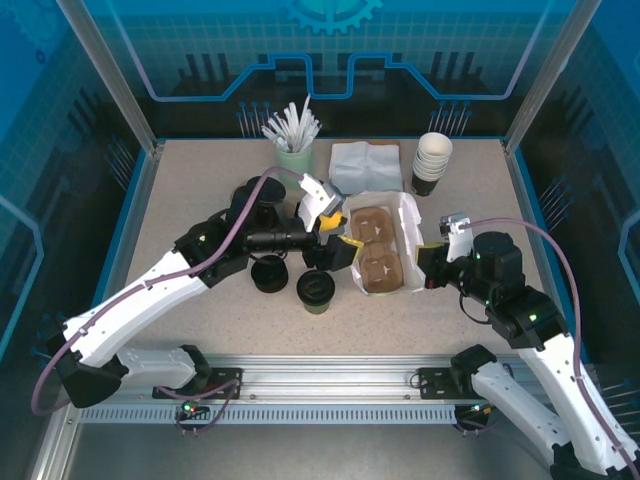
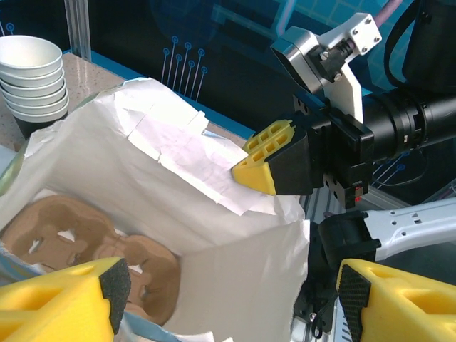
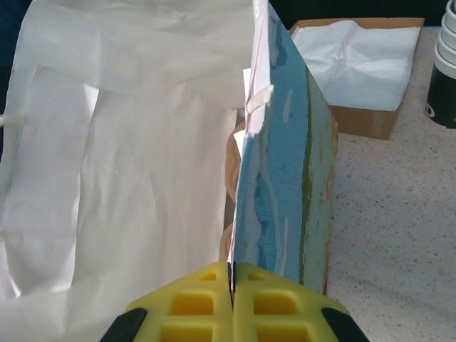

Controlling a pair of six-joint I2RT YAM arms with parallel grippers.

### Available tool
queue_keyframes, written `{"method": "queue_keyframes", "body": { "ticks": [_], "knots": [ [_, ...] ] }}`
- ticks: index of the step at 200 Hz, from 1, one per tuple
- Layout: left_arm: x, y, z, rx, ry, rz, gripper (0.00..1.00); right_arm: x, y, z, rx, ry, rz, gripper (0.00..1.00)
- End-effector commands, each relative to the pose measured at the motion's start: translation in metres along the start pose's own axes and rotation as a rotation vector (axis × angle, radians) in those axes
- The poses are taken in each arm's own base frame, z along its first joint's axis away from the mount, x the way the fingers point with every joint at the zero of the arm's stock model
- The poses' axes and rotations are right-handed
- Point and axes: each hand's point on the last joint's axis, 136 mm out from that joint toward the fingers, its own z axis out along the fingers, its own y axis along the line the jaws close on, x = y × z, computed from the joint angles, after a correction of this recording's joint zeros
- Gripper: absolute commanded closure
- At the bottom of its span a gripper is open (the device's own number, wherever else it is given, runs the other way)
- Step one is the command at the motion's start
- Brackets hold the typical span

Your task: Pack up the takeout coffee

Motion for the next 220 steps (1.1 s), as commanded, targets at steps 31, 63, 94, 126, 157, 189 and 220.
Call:
{"method": "queue_keyframes", "body": {
  "ticks": [31, 63, 94, 126, 157, 189, 220],
  "knots": [
    [0.003, -0.006, -0.002, 0.030, -0.008, -0.050, 0.29, -0.003, 0.015, -0.004, -0.110, -0.113, -0.052, 1.00],
    [0.008, -0.008, 0.003, 0.052, 0.007, -0.068, 0.34, 0.001, 0.021, -0.012, -0.153, -0.160, -0.082, 1.00],
    [0.013, -0.008, 0.010, 0.066, 0.040, -0.082, 0.37, 0.004, 0.021, -0.016, -0.160, -0.179, -0.089, 1.00],
    [0.010, -0.009, 0.015, 0.069, 0.050, -0.098, 0.39, 0.003, 0.015, -0.016, -0.122, -0.175, -0.055, 1.00],
    [0.002, -0.012, 0.017, 0.056, 0.046, -0.103, 0.41, -0.005, 0.004, -0.017, -0.056, -0.167, 0.055, 1.00],
    [-0.012, -0.017, 0.016, -0.020, 0.025, -0.088, 0.43, -0.016, -0.002, -0.025, -0.015, -0.194, 0.177, 1.00],
    [-0.025, -0.025, 0.014, -0.097, 0.019, -0.057, 0.43, -0.024, -0.011, -0.031, 0.039, -0.219, 0.281, 1.00]
  ]
}}
